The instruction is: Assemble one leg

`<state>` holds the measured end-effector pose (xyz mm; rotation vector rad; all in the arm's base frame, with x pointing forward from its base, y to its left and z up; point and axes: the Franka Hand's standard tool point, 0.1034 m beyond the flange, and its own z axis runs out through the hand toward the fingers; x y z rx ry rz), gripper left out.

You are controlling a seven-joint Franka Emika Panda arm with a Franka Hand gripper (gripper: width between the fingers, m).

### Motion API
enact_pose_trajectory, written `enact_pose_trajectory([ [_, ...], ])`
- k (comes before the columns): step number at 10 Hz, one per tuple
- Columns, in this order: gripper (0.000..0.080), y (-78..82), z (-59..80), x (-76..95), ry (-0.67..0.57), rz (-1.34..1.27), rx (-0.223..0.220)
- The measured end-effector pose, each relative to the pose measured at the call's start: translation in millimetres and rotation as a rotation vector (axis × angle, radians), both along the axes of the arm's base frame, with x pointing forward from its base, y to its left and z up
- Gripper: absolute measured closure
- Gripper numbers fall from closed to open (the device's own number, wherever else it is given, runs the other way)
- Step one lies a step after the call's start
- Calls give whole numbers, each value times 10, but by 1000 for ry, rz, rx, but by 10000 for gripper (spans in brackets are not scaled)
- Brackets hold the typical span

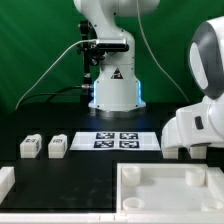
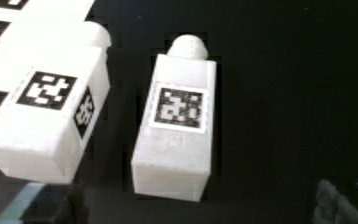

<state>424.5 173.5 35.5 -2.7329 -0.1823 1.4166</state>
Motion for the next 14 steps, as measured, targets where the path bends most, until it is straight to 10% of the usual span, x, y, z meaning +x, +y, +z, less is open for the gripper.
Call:
enact_pose_trajectory([
  [10,150,65,-238,-433,-20,19,-20],
  [12,464,65,-239,-433,-20,19,-20],
  [14,509,64,-238,-436,-18,19,-20],
])
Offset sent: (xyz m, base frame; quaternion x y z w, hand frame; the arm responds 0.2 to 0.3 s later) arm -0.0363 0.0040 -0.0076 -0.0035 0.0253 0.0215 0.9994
